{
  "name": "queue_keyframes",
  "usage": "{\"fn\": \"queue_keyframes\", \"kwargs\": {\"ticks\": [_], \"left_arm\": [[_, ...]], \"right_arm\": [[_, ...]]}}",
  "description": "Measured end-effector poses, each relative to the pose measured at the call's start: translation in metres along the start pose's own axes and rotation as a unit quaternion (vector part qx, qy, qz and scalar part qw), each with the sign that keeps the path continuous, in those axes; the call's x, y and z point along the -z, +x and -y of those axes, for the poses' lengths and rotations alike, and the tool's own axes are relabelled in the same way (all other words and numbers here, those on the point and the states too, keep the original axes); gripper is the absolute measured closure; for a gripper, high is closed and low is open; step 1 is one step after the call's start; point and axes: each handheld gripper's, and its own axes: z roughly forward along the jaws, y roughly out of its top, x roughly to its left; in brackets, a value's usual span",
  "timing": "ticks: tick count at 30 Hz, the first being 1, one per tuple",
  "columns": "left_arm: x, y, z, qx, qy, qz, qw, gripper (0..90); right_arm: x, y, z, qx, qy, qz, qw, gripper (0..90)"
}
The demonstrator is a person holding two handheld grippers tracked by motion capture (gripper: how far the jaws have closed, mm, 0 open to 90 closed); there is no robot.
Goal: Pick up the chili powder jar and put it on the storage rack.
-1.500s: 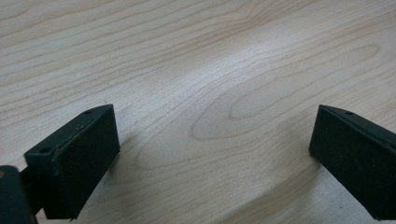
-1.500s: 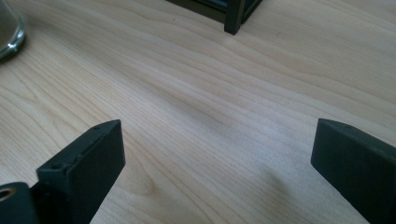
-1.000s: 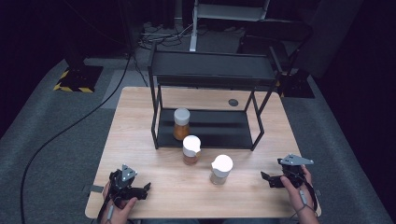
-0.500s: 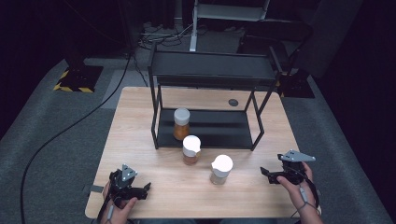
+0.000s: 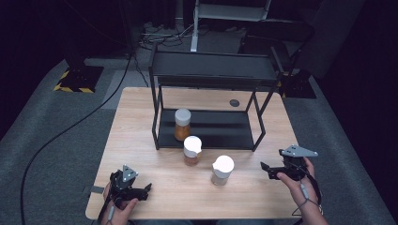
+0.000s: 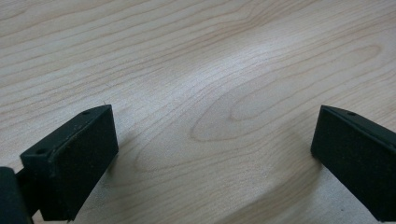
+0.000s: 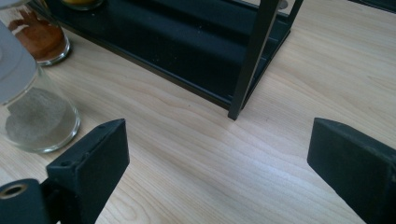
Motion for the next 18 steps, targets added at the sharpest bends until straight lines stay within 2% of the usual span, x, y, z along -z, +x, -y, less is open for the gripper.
{"fn": "queue_keyframes", "kwargs": {"ticks": [18], "left_arm": [[0.000,0.000,0.000,0.000,0.000,0.000,1.0000,0.2]], "right_arm": [[0.001,0.016,-0.033,-0.002,-0.012,-0.004,0.9999,6.0]]}}
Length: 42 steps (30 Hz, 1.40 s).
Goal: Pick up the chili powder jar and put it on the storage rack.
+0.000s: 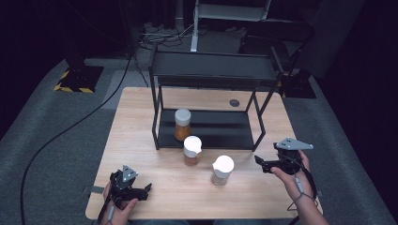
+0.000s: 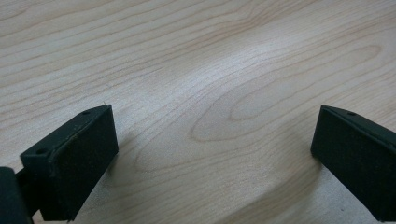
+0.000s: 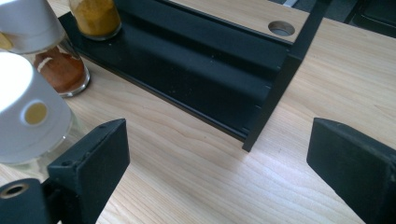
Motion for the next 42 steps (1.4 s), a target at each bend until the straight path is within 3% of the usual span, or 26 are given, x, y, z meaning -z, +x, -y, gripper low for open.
{"fn": "queue_keyframes", "kwargs": {"ticks": [42], "left_arm": [[0.000,0.000,0.000,0.000,0.000,0.000,1.0000,0.2]], "right_arm": [[-0.025,0.037,-0.050,0.034,-0.001,-0.029,0.9990,6.0]]}}
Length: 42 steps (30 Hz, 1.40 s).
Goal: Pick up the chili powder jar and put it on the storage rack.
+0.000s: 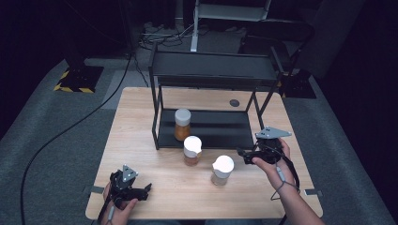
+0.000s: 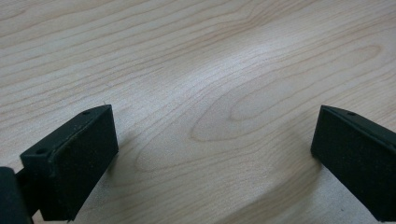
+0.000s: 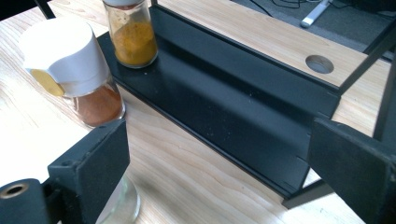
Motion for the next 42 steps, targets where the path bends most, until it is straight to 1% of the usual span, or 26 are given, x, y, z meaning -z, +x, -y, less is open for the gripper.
{"fn": "queue_keyframes", "kwargs": {"ticks": [6,11,17,24,32,36,42], "left_arm": [[0.000,0.000,0.000,0.000,0.000,0.000,1.0000,0.2],[0.000,0.000,0.000,0.001,0.000,-0.001,1.0000,0.2],[0.000,0.000,0.000,0.001,0.000,-0.001,1.0000,0.2],[0.000,0.000,0.000,0.001,0.000,-0.001,1.0000,0.2],[0.000,0.000,0.000,0.001,0.000,-0.001,1.0000,0.2],[0.000,0.000,0.000,0.001,0.000,-0.001,1.0000,0.2],[0.000,0.000,0.000,0.001,0.000,-0.001,1.0000,0.2]], "right_arm": [[-0.005,0.004,-0.006,0.005,-0.001,-0.003,1.0000,6.0],[-0.010,0.008,-0.012,0.005,0.000,-0.004,1.0000,6.0],[-0.012,0.011,-0.018,0.007,-0.003,-0.001,1.0000,5.9],[-0.015,0.015,-0.024,0.004,-0.003,0.000,1.0000,5.9],[-0.019,0.022,-0.030,0.003,-0.003,-0.004,1.0000,5.9],[-0.023,0.025,-0.033,0.002,-0.002,-0.012,0.9999,5.9],[-0.026,0.030,-0.039,0.003,0.001,-0.013,0.9999,5.9]]}}
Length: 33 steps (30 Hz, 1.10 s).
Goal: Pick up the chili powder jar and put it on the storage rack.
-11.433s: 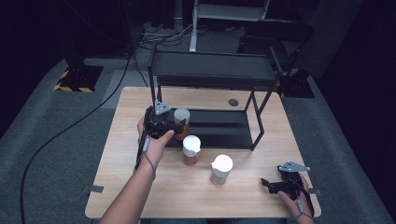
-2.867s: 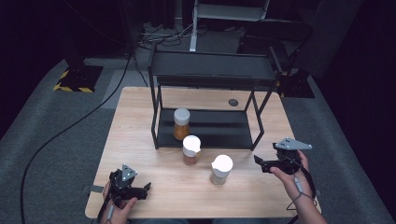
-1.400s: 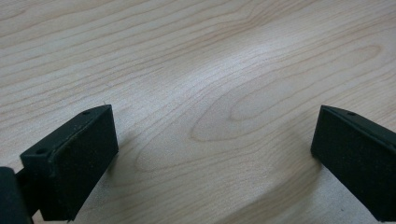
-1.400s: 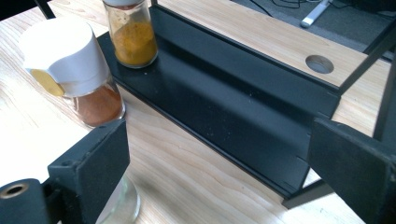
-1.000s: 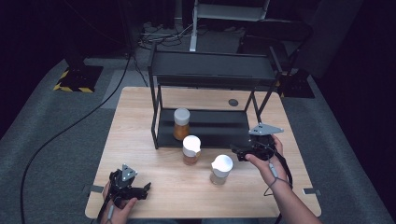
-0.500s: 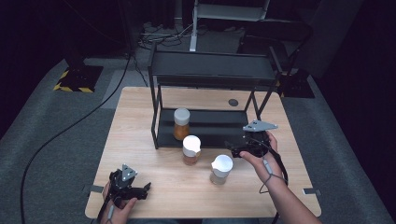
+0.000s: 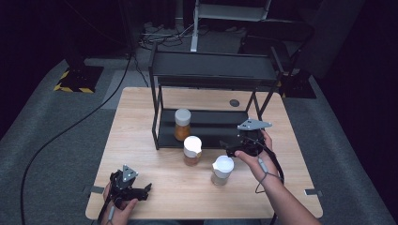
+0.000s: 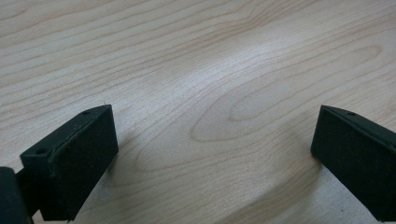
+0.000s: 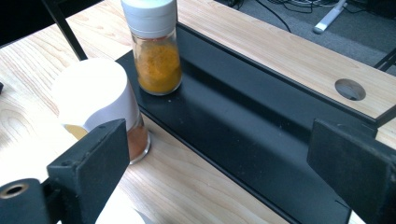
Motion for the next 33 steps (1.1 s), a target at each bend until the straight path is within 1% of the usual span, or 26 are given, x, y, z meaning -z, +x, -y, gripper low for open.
{"fn": "queue_keyframes", "kwargs": {"ticks": [4,5,7,13,33], "left_arm": [[0.000,0.000,0.000,0.000,0.000,0.000,1.0000,0.2],[0.000,0.000,0.000,0.000,0.000,0.000,1.0000,0.3],[0.000,0.000,0.000,0.000,0.000,0.000,1.0000,0.2],[0.000,0.000,0.000,0.000,0.000,0.000,1.0000,0.3],[0.000,0.000,0.000,0.000,0.000,0.000,1.0000,0.2]], "right_arm": [[-0.003,0.005,-0.003,0.003,0.000,-0.003,1.0000,5.9],[-0.005,0.009,-0.004,0.004,0.000,-0.006,1.0000,5.9],[-0.006,0.010,-0.005,0.004,0.000,-0.008,1.0000,5.9],[-0.012,0.020,-0.008,0.001,0.000,-0.018,0.9998,5.7],[-0.026,0.041,-0.020,0.005,-0.003,-0.034,0.9994,5.6]]}}
